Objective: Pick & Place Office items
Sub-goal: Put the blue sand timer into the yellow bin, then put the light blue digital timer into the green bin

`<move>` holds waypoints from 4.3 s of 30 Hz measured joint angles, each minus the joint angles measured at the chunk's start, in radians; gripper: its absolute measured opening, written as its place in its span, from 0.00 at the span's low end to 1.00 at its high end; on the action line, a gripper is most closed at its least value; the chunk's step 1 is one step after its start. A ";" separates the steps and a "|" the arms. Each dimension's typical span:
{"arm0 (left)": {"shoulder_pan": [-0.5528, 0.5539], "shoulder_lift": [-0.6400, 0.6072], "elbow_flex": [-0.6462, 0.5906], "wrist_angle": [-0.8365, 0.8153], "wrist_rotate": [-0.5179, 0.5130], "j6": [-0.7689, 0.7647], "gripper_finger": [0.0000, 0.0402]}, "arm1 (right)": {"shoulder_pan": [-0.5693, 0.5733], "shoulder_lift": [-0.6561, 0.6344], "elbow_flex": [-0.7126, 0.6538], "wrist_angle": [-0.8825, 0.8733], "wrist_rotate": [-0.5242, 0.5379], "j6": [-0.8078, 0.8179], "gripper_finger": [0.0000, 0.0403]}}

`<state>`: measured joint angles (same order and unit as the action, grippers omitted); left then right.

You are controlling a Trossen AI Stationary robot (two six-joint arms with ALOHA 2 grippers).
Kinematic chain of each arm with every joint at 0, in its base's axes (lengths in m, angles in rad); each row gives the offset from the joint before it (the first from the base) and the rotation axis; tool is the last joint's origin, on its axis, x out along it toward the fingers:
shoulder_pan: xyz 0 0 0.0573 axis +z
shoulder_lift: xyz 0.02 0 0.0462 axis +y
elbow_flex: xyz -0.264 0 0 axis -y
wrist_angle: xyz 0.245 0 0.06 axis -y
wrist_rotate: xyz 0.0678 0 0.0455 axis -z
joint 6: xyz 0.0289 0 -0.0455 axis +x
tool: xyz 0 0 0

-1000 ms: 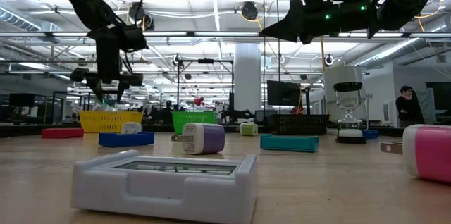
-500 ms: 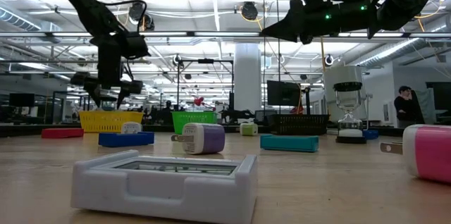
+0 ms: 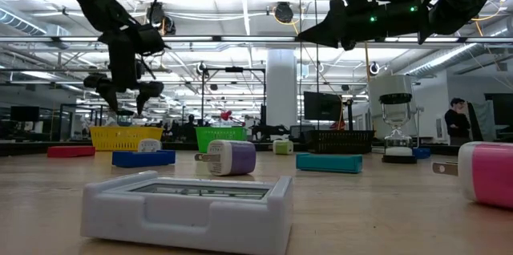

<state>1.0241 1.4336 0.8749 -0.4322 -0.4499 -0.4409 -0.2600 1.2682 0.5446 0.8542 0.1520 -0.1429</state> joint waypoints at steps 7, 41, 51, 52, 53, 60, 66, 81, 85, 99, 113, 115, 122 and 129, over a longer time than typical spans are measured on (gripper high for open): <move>-0.033 -0.087 0.000 -0.044 0.071 0.250 0.66 | 0.000 0.000 0.000 0.000 0.000 0.000 0.01; -0.042 0.088 0.001 -0.071 0.108 0.377 0.02 | 0.000 0.000 0.000 0.001 0.000 0.008 0.01; -0.038 0.165 0.001 -0.057 0.104 0.350 0.03 | 0.000 0.000 0.000 0.001 0.000 0.008 0.01; -0.040 0.169 0.001 -0.050 0.101 0.346 0.03 | 0.000 0.000 0.000 0.001 0.000 0.008 0.01; -0.040 0.169 0.001 -0.040 0.093 0.341 0.03 | 0.000 0.000 0.000 0.001 0.000 0.008 0.01; -0.043 0.170 0.002 -0.034 0.048 0.326 0.02 | 0.000 0.000 0.000 0.001 0.000 0.008 0.01; -0.043 0.170 0.002 -0.034 0.005 0.289 0.01 | 0.000 0.000 0.000 0.001 0.000 0.008 0.01; -0.044 0.169 0.002 -0.025 -0.032 0.231 0.02 | 0.000 0.000 0.000 0.001 0.000 0.008 0.01; -0.052 0.165 0.002 -0.050 -0.031 0.265 0.01 | 0.000 0.000 0.000 0.001 0.000 0.008 0.01; -0.193 -0.077 -0.003 -0.057 0.165 0.433 0.02 | 0.000 0.000 0.000 -0.013 0.000 0.014 0.01; -0.360 -0.350 -0.420 0.673 0.704 0.427 0.05 | 0.000 0.000 0.000 -0.061 0.002 0.120 0.01; -0.384 -0.348 -0.456 0.716 0.719 0.457 0.06 | 0.000 0.000 0.010 -0.112 0.006 0.132 0.01; -0.473 -0.347 -0.616 1.066 0.762 0.541 0.02 | 0.071 -0.013 0.228 -0.680 0.172 0.238 0.00; -0.523 -0.347 -0.720 1.270 0.870 0.518 0.02 | 0.243 0.039 0.408 -1.081 0.240 0.434 0.00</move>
<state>0.5007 1.0863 0.1548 0.8375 0.4198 0.0773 -0.0169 1.3076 0.9531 -0.2268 0.3919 0.2908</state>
